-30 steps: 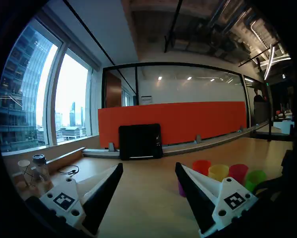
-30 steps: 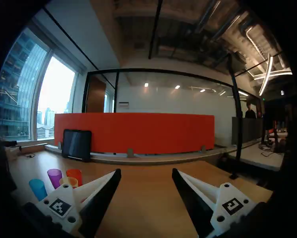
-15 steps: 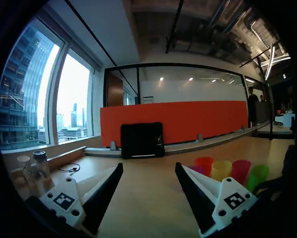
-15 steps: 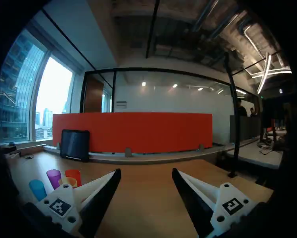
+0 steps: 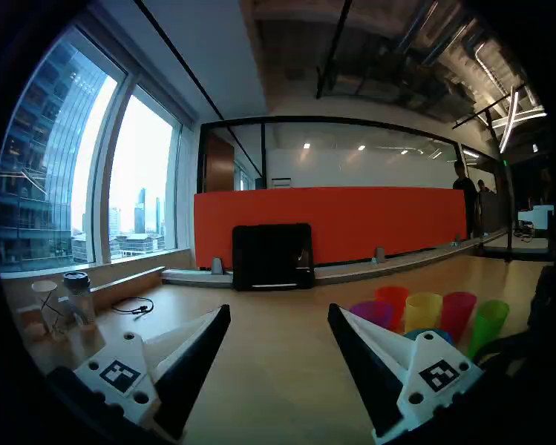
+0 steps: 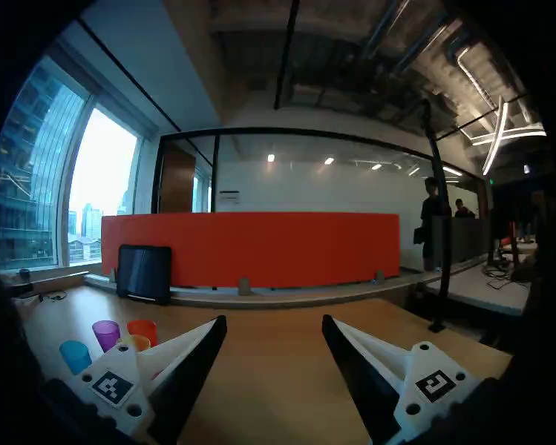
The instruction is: Pour water
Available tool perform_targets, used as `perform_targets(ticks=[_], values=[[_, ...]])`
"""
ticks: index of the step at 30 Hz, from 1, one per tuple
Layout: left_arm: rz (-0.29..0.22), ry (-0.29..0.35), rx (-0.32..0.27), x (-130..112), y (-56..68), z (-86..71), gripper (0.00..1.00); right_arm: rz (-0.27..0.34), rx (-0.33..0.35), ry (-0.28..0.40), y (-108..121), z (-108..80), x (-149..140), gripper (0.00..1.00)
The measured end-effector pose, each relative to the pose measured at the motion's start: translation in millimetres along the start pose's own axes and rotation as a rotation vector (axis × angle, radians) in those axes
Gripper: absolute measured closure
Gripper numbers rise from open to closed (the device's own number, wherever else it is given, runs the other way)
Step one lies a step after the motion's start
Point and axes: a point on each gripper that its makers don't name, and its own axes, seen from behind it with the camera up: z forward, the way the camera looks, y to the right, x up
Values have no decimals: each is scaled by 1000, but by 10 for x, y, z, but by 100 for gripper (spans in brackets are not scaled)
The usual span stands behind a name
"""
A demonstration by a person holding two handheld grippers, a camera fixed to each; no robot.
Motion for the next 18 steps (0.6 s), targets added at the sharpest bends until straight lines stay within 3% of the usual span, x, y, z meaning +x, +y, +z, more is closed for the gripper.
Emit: perform_targets(ticks=[18], values=[[-35, -24, -13, -124, 16, 45, 2, 4, 20, 1, -110, 40, 31, 1]])
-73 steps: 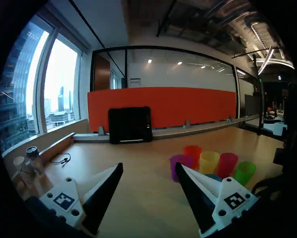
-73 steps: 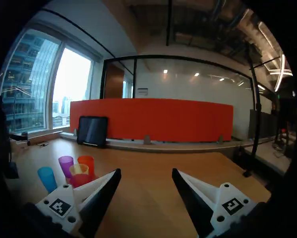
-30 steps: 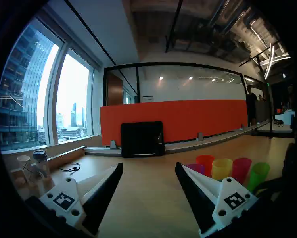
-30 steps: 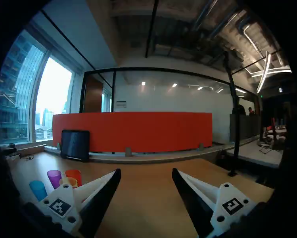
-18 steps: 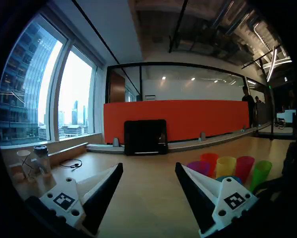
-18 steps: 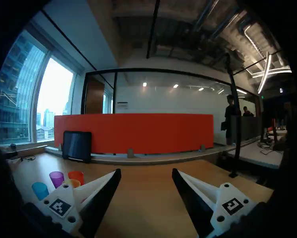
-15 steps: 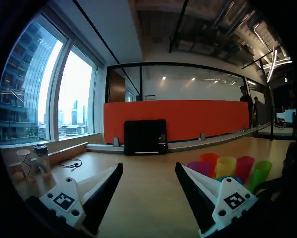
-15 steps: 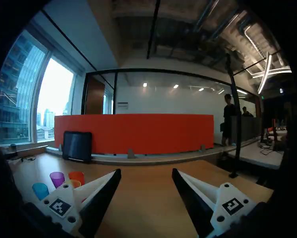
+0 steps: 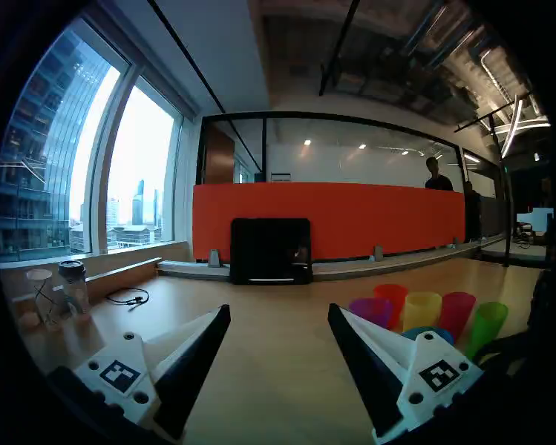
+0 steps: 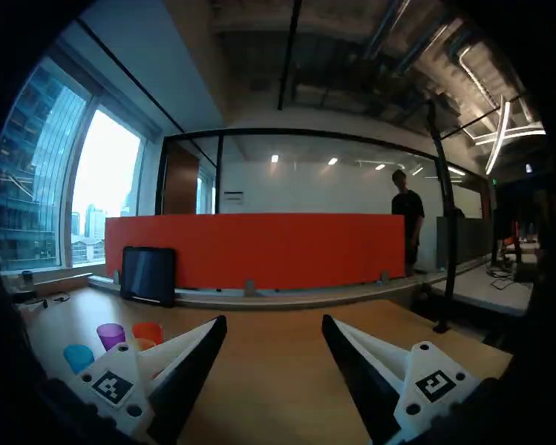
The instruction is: Pour water
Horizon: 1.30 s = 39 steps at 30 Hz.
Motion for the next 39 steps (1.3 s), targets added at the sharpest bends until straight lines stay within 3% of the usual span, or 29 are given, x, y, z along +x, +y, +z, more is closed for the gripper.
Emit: perform_targets(ticks=[21, 39], values=[[3, -37, 1, -72, 1, 43, 2, 16, 1, 11, 163, -19, -25, 1], [4, -38, 0, -71, -4, 34, 2, -12, 57, 19, 90, 193, -218, 1]])
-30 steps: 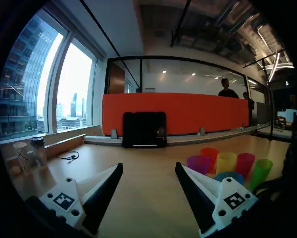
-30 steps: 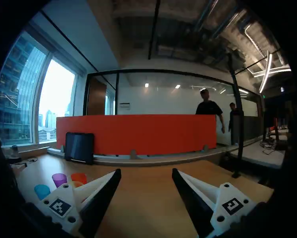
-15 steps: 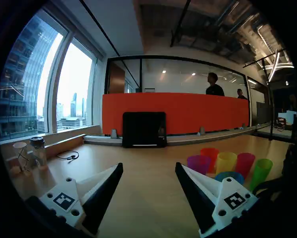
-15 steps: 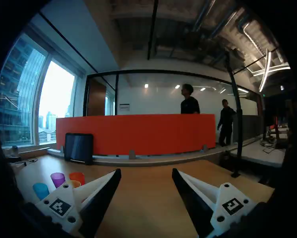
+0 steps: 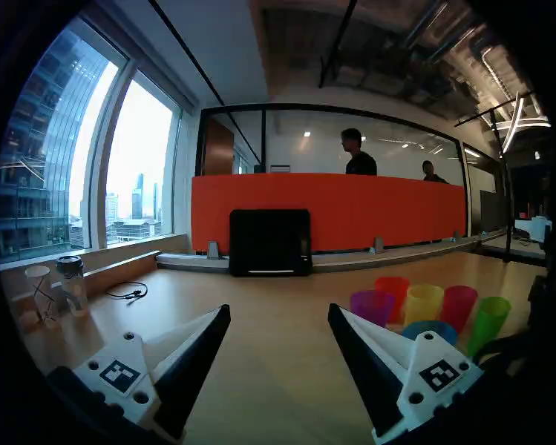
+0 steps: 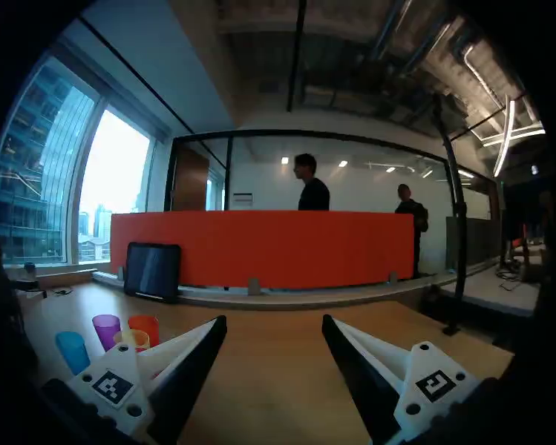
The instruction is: Pour water
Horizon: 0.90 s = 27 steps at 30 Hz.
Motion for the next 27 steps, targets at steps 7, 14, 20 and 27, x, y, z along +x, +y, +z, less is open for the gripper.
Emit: perform_targets(ticks=[7, 14, 20, 27], values=[[0, 0, 0, 1, 2, 6, 2, 22, 20, 11, -56, 98, -69, 1], [0, 0, 0, -3, -5, 4, 2, 11, 14, 7, -36, 149, -171, 1], [0, 0, 0, -1, -4, 5, 2, -4, 14, -10, -21, 133, -261, 1], [0, 0, 0, -1, 3, 6, 2, -5, -2, -29, 39, 77, -349, 1]])
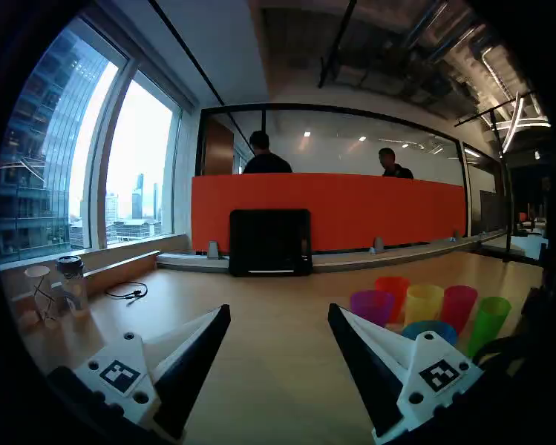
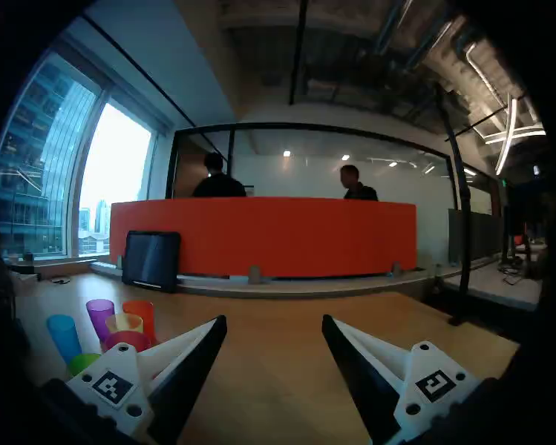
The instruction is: Pour water
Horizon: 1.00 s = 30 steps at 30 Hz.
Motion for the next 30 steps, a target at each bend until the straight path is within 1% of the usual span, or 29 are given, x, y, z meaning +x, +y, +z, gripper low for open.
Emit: perform_targets(ticks=[12, 24, 30], values=[[0, 0, 0, 2, -1, -4, 2, 27, -21, -20, 114, -30, -165, 1], [0, 0, 0, 2, -7, 0, 2, 19, -23, -35, 123, -45, -270, 1], [0, 0, 0, -2, 1, 0, 2, 14, -22, -38, 117, -45, -272, 1]])
